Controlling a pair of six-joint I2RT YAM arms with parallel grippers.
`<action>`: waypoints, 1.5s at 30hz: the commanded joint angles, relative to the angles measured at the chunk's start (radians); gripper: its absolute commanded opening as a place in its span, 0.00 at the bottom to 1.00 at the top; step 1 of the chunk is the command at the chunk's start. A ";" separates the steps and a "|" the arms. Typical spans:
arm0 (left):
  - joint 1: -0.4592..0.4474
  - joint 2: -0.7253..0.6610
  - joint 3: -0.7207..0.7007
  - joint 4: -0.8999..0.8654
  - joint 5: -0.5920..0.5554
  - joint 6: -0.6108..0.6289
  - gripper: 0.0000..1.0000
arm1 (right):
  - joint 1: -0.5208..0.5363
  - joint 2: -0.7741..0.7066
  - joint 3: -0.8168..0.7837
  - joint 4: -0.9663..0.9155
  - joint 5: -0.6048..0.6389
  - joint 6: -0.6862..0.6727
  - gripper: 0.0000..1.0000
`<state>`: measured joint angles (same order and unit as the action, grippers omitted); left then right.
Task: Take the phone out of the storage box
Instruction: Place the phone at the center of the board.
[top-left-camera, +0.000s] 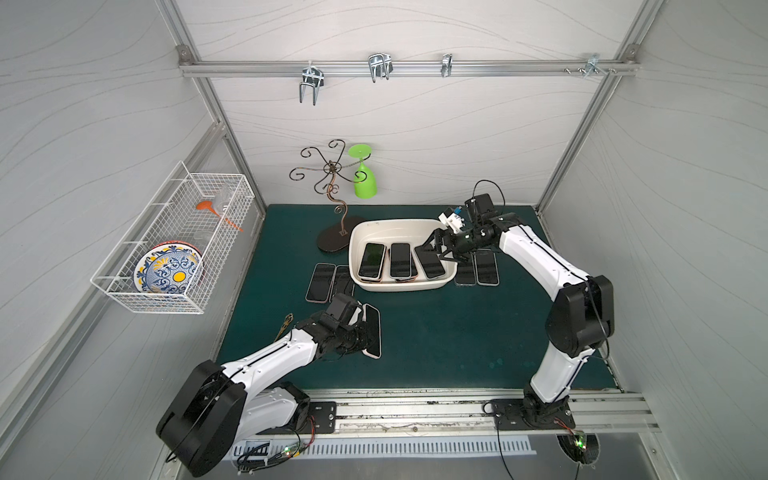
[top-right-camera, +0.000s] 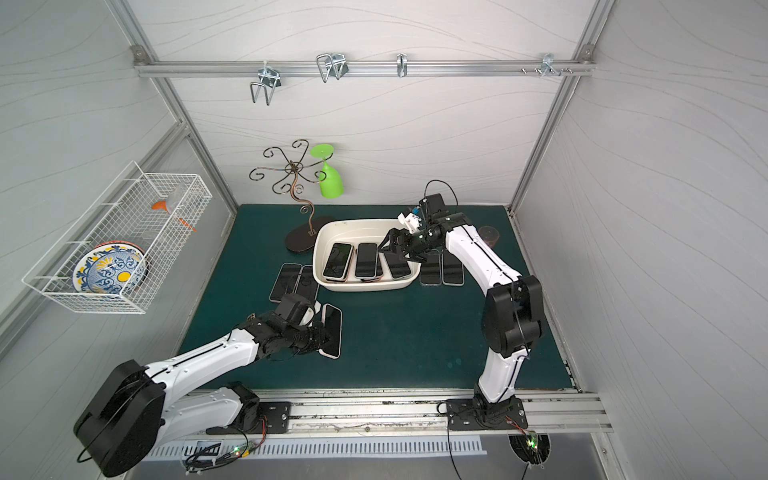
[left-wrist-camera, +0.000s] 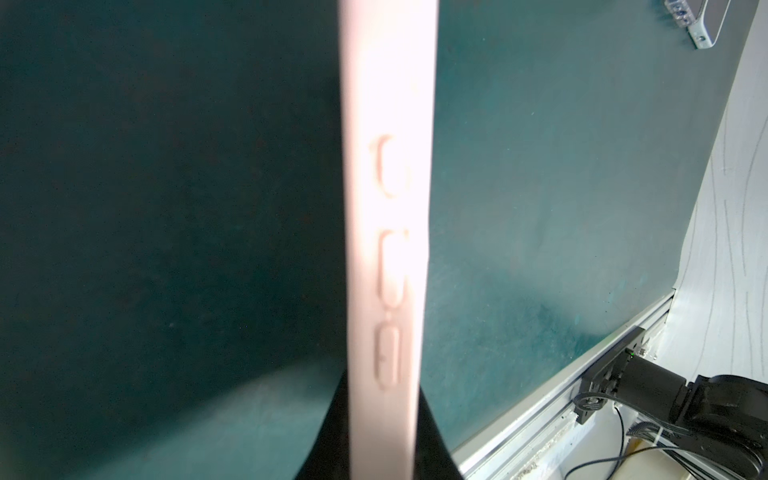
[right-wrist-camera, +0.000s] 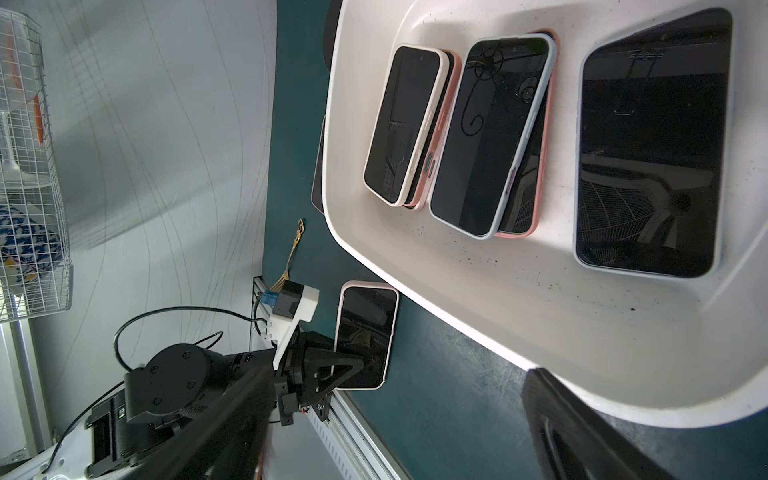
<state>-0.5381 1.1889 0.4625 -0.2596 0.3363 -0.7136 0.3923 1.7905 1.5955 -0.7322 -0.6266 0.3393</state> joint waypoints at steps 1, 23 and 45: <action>0.023 0.162 -0.033 0.364 -0.193 0.036 0.00 | 0.003 -0.005 -0.014 0.000 0.004 -0.020 0.99; 0.112 0.347 0.056 0.461 -0.131 0.109 0.00 | 0.017 0.001 -0.050 -0.001 0.011 -0.038 0.99; 0.124 0.354 0.118 0.397 -0.142 0.103 0.31 | 0.029 -0.012 -0.068 -0.019 0.017 -0.059 0.99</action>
<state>-0.4419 1.4746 0.5266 -0.0364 0.5079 -0.6083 0.4114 1.7905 1.5414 -0.7326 -0.6128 0.3000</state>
